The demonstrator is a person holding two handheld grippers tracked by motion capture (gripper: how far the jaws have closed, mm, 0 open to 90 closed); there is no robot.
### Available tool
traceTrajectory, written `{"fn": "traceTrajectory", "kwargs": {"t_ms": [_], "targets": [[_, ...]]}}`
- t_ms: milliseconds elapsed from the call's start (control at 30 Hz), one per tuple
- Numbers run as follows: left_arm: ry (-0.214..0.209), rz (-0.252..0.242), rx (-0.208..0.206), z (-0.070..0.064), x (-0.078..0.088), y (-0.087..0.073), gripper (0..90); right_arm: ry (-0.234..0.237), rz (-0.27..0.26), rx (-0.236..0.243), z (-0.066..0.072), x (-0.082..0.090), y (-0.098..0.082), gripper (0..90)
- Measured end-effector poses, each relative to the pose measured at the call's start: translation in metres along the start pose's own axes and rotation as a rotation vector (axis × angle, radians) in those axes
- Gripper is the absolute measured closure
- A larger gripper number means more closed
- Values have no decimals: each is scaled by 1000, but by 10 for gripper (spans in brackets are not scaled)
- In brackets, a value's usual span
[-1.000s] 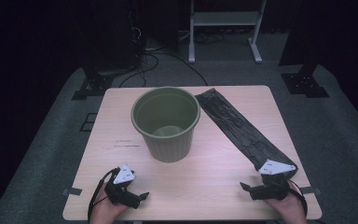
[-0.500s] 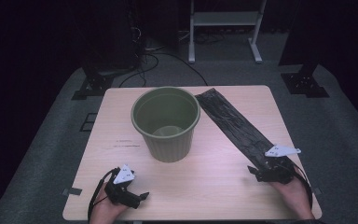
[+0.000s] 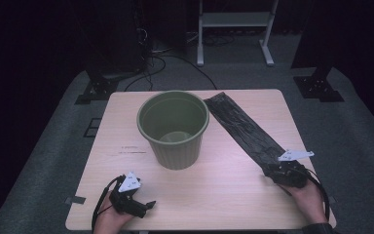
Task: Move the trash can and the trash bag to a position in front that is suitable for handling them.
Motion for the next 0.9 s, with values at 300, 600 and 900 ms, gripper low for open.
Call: {"fn": "traceTrajectory", "kwargs": {"t_ms": [300,600,900], "targets": [[0,0,0,0,0,0,0,-14,-8,3,-2,1,-3,900],[5,-1,5,0,0,0,0,27,-7,-4,7,7,-10,900],[9,-1,8,1,0,0,0,65,-3,16,31,21,-25,900]]}}
Point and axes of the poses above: each handheld gripper's, and its own axes: x roughly backward along the jaws, y roughly out of its top, z roughly to its left, the point moved 2 cm from there along -x, roughly forward along the jaws, and after that the axes turned 1 degree about -y, right-handed, at the moved point
